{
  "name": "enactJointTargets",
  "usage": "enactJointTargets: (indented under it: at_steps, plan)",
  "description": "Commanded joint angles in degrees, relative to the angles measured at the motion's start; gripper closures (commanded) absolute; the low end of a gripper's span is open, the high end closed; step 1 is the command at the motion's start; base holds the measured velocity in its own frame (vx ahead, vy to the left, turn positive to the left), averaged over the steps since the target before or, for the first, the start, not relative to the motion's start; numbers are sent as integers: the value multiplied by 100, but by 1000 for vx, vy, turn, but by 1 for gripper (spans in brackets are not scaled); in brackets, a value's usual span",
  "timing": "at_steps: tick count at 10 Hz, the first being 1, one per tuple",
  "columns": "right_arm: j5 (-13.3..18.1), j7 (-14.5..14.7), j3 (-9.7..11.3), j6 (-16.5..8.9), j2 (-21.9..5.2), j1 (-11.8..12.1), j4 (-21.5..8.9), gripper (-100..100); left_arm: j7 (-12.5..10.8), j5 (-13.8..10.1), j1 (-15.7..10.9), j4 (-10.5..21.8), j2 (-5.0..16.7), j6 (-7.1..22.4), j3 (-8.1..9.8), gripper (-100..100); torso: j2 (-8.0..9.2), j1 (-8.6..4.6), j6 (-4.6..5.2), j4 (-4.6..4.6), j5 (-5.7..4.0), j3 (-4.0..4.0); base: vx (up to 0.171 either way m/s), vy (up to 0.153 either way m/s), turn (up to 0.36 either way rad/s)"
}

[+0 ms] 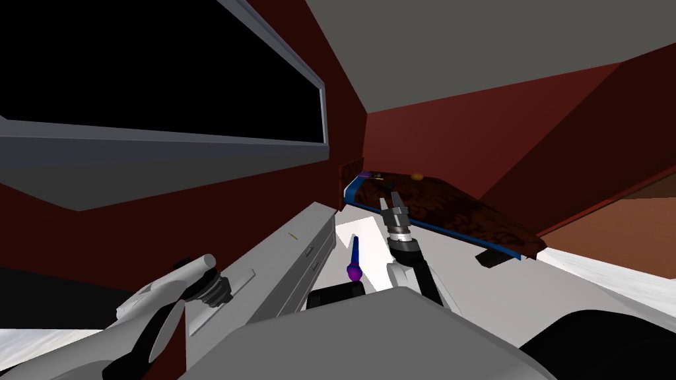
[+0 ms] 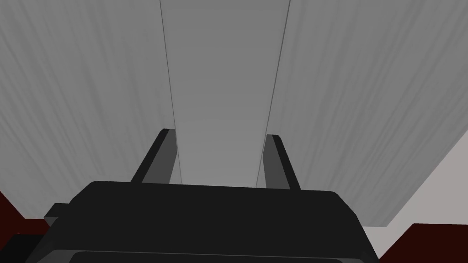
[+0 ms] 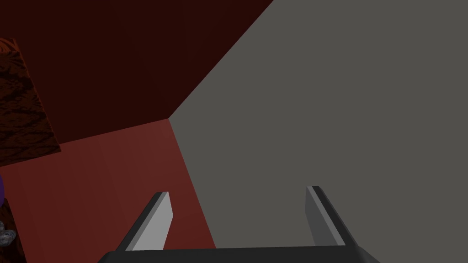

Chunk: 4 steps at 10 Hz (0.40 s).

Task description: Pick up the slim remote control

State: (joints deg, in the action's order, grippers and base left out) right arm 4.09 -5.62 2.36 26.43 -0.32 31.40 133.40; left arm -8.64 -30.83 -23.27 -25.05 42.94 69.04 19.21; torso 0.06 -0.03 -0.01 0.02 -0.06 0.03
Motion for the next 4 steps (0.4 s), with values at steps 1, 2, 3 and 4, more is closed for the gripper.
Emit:
enactJointTargets:
  at_steps: [1, 2, 3, 4]
  plan:
    - [0, 0, 0, 0, 0, 0, 0, 0, -34, -24, 82, -205, 35, 149, 17, 100, 0, 0, 0, 0, 0, 0, -12, -29, -2]
    - [0, 0, 0, 0, 0, 0, 0, 0, -34, -24, 82, -205, 35, 149, 17, 100, 4, -4, -1, -1, 3, 1, -5, -15, 3]
    - [0, 0, 0, 0, 0, 0, 0, 0, -5, -22, 54, -142, 42, 109, 15, 100, 3, -1, -1, -1, 3, 1, 0, 0, 0]
    - [0, 0, 0, 0, 0, 0, 0, 0, -13, -23, 61, -158, 40, 124, 16, 0, 1, 3, -1, -1, 4, 0, 0, 0, 0]
